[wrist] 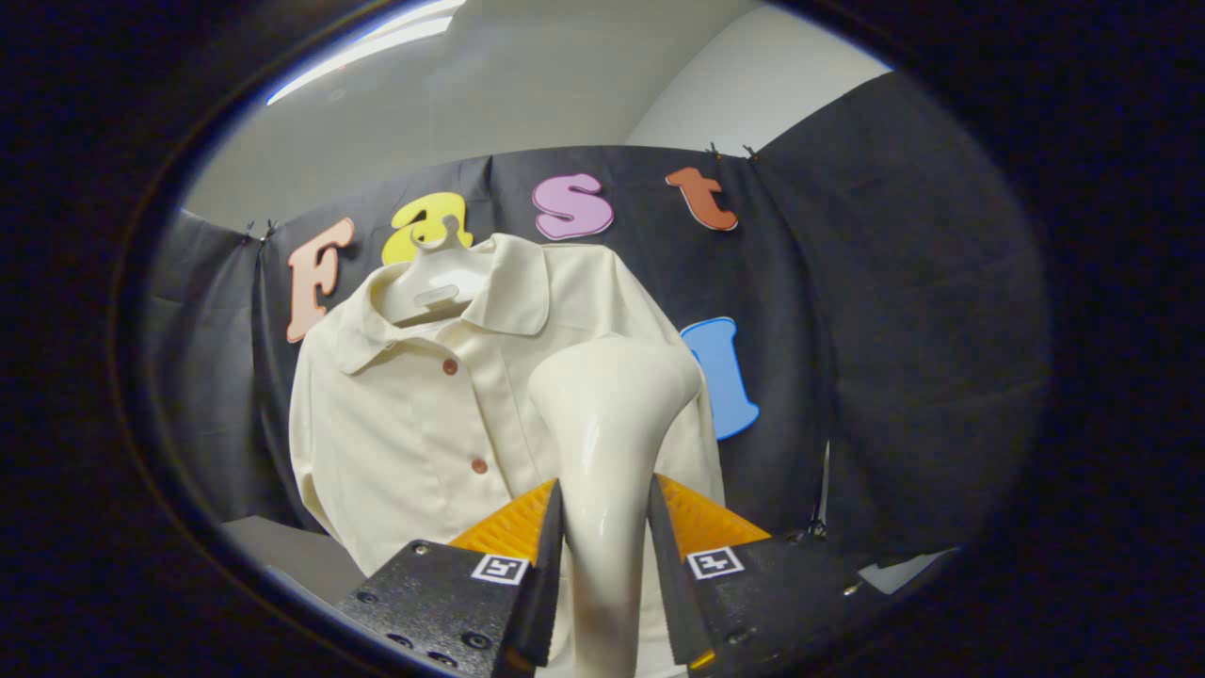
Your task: Iron the clothes twice with a garment steamer, once on the left side and once on the right side.
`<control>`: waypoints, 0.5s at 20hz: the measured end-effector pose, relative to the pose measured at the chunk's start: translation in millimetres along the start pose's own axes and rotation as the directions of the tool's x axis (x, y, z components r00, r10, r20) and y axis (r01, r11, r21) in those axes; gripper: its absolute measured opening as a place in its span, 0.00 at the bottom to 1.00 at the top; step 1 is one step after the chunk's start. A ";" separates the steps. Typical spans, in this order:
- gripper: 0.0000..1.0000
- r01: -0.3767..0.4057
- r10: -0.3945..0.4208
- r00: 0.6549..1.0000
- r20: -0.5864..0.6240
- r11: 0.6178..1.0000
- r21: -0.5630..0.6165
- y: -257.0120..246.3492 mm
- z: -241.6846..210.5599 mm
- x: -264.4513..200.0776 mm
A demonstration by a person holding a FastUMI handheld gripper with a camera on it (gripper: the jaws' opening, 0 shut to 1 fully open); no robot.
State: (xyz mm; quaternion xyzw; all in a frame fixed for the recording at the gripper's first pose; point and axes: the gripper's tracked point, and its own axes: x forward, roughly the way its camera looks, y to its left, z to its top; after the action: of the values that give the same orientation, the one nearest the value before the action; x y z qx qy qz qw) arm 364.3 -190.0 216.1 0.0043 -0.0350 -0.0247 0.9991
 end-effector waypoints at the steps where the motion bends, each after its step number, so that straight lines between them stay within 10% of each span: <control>1: 0.47 0.002 -0.003 1.000 0.023 1.000 0.029 1.5 4.1 8.4; 10: 0.48 -0.005 0.002 1.000 0.017 0.987 0.162 10.3 -17.0 32.9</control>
State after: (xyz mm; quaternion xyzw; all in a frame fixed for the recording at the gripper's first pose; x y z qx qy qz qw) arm 398.8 -181.3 201.6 0.0854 -0.0455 -0.0199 0.9951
